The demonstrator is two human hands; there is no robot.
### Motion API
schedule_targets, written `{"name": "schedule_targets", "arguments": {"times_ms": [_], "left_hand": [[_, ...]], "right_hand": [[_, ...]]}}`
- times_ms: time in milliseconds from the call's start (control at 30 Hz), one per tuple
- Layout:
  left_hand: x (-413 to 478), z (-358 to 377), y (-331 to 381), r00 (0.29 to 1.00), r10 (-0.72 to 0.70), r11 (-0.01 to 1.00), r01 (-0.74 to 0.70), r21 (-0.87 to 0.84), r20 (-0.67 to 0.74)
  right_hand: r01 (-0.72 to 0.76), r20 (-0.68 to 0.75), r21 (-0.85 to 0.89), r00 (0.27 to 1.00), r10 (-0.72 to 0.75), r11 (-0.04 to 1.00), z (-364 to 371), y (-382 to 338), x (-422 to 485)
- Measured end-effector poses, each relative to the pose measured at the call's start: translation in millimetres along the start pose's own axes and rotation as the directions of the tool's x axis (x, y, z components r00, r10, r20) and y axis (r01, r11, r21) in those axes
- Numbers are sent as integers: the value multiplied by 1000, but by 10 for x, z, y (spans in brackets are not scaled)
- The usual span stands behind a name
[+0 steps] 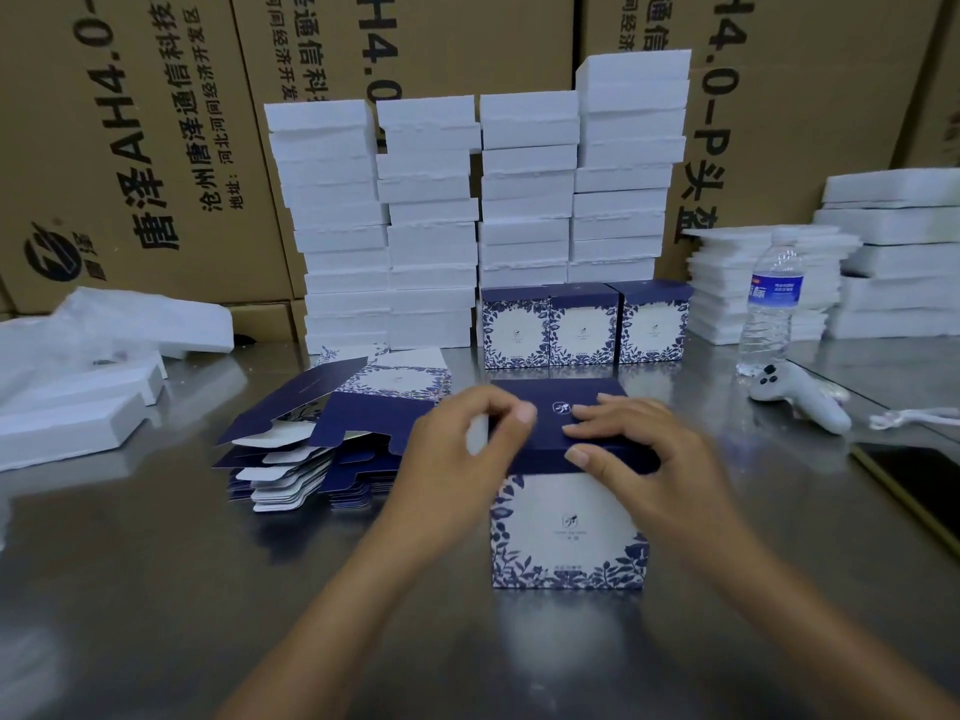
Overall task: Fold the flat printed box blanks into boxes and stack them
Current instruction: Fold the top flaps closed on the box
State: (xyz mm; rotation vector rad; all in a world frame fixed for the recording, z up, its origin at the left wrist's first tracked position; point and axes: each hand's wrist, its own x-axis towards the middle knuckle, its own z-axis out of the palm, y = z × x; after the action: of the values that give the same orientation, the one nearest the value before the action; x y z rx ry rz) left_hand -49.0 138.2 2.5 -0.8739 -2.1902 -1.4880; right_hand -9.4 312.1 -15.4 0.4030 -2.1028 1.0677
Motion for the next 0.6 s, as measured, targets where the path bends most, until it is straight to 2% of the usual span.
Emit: {"name": "schedule_targets", "arguments": {"times_ms": [33,100,233,400,600], "left_hand": [[-26,25,-34,997,75,994,-76,72,26],[-44,91,-114,987,157,978,-153,142,-18],[-8,225,-290,968,161,986,-147,83,-192],[74,331,-413,961,133,990,-117,79,-244],[66,405,-491,931,188,981,-165,99,-312]], "right_hand": [[13,-25,1,1000,-13,1000,38,45,20],[47,-95,6,994,-46,999,130,131,47],[108,-225,-65,967,-120,992,314,266,86],[105,-275,-149,951,-143,983,431,382,152],[104,-311,-164,938,-151,981,504,385,148]]}}
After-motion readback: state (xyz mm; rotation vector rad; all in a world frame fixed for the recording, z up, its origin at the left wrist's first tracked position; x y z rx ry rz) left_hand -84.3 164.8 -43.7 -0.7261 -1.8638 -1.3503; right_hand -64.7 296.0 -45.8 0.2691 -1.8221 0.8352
